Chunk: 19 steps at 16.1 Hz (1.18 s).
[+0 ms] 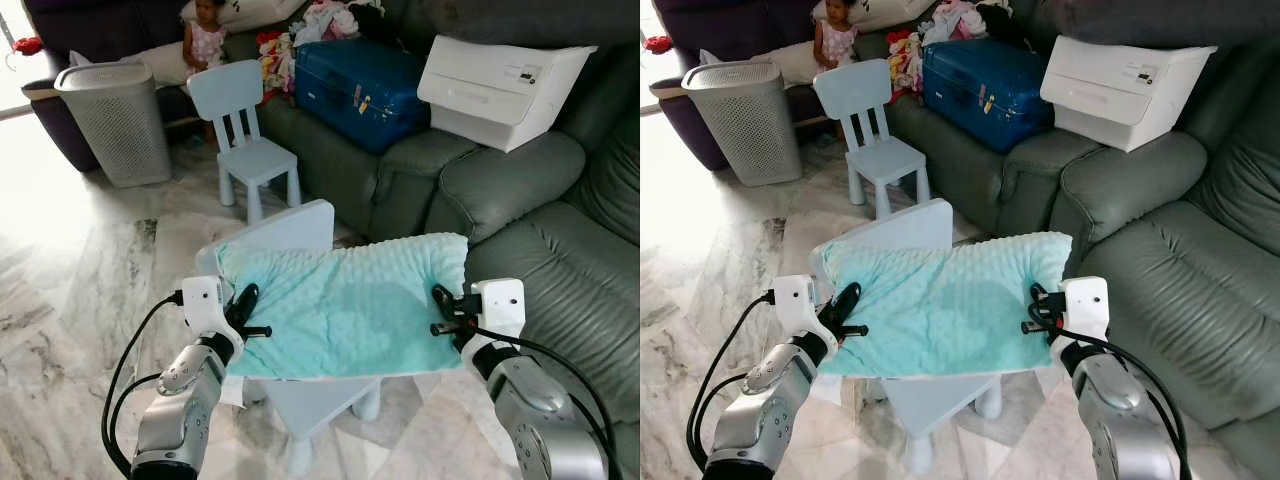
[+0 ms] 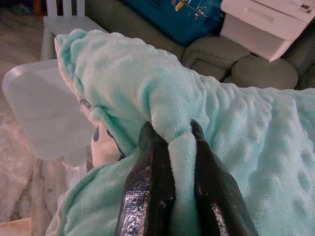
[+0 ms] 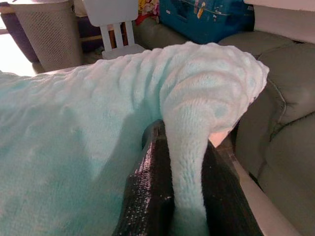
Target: Move the pillow to the sofa
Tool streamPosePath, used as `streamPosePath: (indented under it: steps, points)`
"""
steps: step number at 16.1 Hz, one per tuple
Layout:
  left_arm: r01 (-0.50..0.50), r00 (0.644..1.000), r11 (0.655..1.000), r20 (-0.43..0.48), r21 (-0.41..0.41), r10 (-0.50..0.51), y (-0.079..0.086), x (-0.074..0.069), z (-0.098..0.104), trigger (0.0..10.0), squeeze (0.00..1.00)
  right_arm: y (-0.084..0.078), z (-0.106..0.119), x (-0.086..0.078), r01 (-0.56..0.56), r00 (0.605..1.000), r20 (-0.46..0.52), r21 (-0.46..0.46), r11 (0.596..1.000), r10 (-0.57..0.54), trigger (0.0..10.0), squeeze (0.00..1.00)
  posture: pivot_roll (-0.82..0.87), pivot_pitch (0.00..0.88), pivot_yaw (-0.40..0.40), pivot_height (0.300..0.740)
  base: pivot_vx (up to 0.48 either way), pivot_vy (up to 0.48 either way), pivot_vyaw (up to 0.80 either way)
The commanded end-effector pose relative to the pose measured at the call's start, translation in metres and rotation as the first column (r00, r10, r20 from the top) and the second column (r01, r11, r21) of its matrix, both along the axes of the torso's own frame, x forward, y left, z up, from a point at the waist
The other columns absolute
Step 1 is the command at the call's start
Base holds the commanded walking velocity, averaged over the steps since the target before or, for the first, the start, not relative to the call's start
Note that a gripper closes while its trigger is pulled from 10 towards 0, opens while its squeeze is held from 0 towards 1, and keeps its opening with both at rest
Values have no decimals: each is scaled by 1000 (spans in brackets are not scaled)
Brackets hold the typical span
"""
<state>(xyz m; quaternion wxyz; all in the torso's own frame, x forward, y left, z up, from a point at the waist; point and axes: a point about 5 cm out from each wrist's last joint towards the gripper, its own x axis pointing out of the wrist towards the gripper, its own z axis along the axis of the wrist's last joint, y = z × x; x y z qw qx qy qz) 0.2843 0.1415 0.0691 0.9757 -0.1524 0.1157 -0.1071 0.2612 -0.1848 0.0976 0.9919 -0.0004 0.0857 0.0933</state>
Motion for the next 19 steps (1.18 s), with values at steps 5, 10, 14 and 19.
streamPosePath:
  steps: [5, 10, 14, 19]
  points:
    - [17, 1000, 1000, -1, -20, -18, -1, -3, 1, 10000, 0, 0, 8, -1, -9, 999, 37, -9, 1000, 10, 10000, 0, -219, 15, 2, 740, 0, -409, 0]
    - [13, 1000, 1000, -8, -23, -14, -1, -4, 0, 10000, 0, 0, 8, -2, -11, 999, 32, -9, 1000, 11, 10000, 0, -220, 21, -2, 740, 0, -480, 0]
    - [13, 1000, 1000, -11, -19, -13, -1, -5, -1, 10000, 0, -1, 8, -2, -9, 999, 31, -10, 1000, 9, 10000, 0, -222, 24, -2, 740, 0, -480, 0]
    - [11, 1000, 1000, -12, -17, -11, 0, -4, -1, 10000, 0, 0, 8, -3, -6, 1000, 30, -8, 1000, 6, 10000, 0, -223, 25, 1, 740, 0, -480, 0]
